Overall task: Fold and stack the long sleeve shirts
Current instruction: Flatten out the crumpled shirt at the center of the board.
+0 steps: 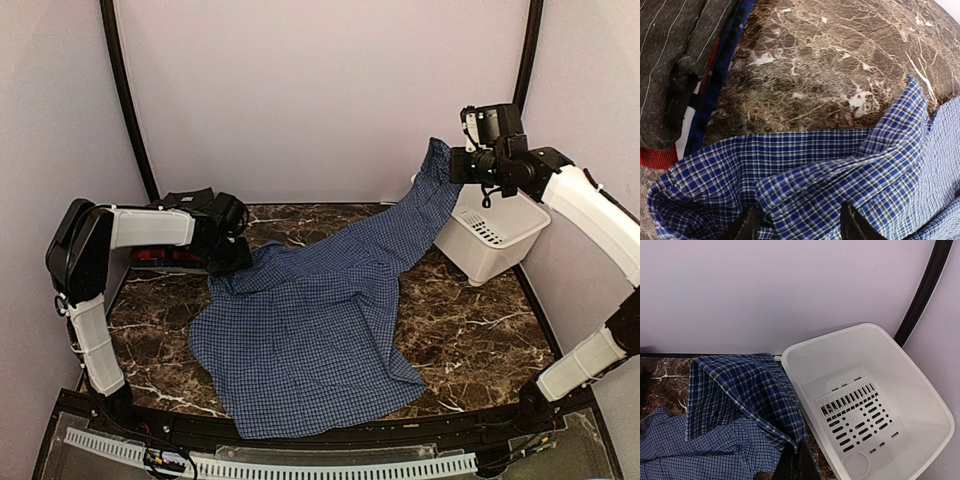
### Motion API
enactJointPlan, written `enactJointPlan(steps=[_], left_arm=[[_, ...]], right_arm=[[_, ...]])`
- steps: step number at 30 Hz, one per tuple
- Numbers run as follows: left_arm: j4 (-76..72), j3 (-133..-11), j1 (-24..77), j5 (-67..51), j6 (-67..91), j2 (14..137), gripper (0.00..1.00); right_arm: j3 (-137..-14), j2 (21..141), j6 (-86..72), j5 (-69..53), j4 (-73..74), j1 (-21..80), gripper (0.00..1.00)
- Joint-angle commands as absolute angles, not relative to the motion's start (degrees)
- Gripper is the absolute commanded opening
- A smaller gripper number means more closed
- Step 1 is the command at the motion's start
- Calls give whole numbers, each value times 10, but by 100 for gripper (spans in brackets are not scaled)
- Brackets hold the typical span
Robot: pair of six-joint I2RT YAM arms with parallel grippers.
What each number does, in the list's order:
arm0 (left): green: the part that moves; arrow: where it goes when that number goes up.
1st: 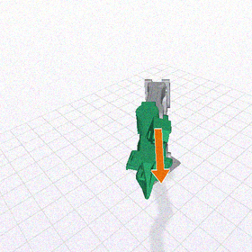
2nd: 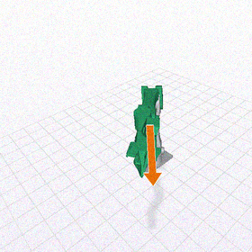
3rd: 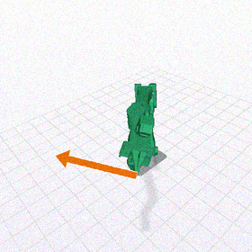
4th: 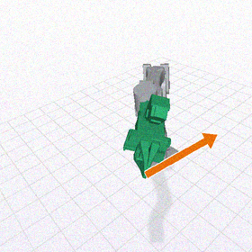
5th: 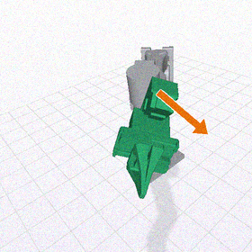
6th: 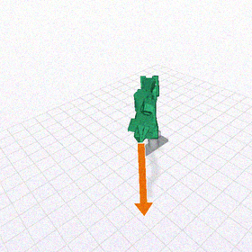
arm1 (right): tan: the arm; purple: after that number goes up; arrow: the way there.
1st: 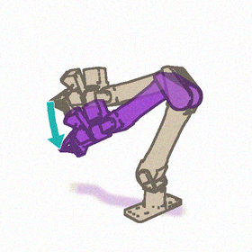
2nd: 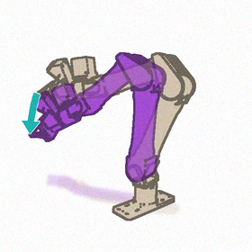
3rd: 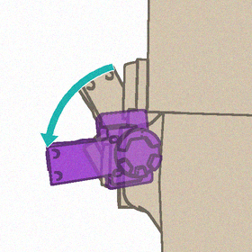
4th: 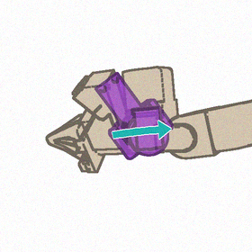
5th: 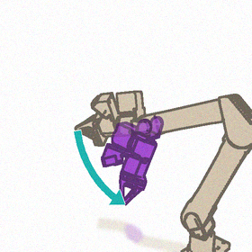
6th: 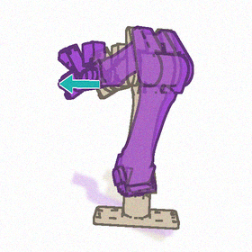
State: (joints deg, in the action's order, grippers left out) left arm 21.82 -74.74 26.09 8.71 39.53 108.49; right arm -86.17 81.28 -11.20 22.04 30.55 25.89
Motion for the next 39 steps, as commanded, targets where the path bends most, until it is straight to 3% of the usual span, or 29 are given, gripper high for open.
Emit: enactJointPlan(steps=[1, 6, 10, 12, 13, 16, 18, 29, 39], left_arm=[[207, -732, 255, 100, 423, 1078, 56], [192, -720, 255, 93, 430, 1076, 58], [177, -719, 255, 68, 434, 1087, 50], [171, -719, 255, 56, 438, 1090, 40], [168, -722, 255, 51, 438, 1090, 28], [166, -737, 255, 42, 431, 1088, 7], [166, -755, 256, 34, 421, 1086, 1], [138, -873, 270, 27, 333, 1058, 0], [147, -1050, 271, 31, 298, 1160, 0]], right_arm=[[-858, 794, -113, 220, 295, 265, 0], [-855, 793, -111, 219, 292, 264, 0], [-855, 795, -113, 214, 292, 265, 0], [-857, 793, -112, 215, 294, 265, 0], [-858, 793, -112, 216, 295, 265, 0], [-864, 788, -108, 221, 302, 265, 0], [-870, 783, -107, 226, 306, 265, 0], [-914, 766, -88, 323, 351, 265, 0], [-975, 776, -71, 390, 381, 197, 0]])
